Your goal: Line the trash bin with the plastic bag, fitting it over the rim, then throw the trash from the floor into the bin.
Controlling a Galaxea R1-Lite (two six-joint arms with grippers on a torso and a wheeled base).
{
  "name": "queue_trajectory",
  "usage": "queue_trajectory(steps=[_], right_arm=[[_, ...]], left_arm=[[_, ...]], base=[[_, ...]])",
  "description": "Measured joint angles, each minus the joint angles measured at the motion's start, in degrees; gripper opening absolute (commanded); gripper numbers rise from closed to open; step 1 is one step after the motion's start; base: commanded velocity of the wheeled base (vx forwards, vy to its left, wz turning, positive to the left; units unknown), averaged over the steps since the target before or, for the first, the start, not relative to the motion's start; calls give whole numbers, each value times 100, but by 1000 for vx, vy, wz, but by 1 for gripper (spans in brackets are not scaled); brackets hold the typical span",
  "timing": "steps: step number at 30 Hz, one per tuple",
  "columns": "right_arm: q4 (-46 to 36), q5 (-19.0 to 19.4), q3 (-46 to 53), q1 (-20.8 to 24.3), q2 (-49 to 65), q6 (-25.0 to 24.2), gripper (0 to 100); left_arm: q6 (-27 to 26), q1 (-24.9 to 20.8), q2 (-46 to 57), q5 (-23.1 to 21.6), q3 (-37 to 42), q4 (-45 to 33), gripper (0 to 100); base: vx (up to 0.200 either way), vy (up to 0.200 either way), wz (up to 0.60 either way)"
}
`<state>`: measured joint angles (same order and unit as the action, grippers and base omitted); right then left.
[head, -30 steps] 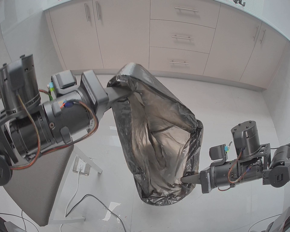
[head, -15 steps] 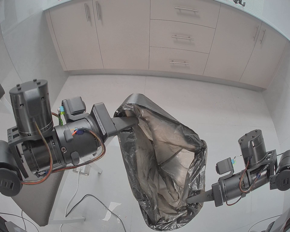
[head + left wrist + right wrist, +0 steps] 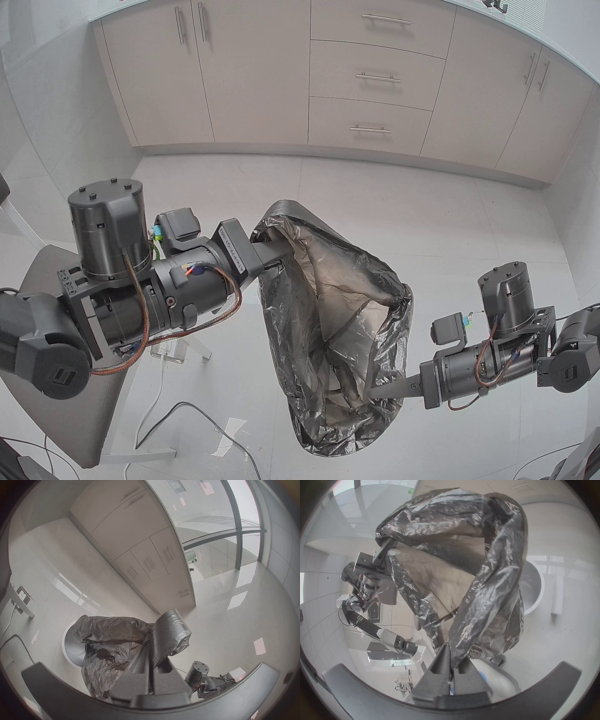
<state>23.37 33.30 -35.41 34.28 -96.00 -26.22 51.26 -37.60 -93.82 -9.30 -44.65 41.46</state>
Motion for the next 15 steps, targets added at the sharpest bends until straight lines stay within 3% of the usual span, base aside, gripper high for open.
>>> queue_trajectory(steps=[6, 15], right_arm=[[681, -49, -129, -104, -480, 0, 0], [780, -323, -714, -179, -1279, 15, 0]], left_arm=[[-20, 146, -312, -9, -74, 305, 0], [-24, 286, -736, -9, -357, 362, 0]], base=[[0, 0, 0], [0, 0, 0]])
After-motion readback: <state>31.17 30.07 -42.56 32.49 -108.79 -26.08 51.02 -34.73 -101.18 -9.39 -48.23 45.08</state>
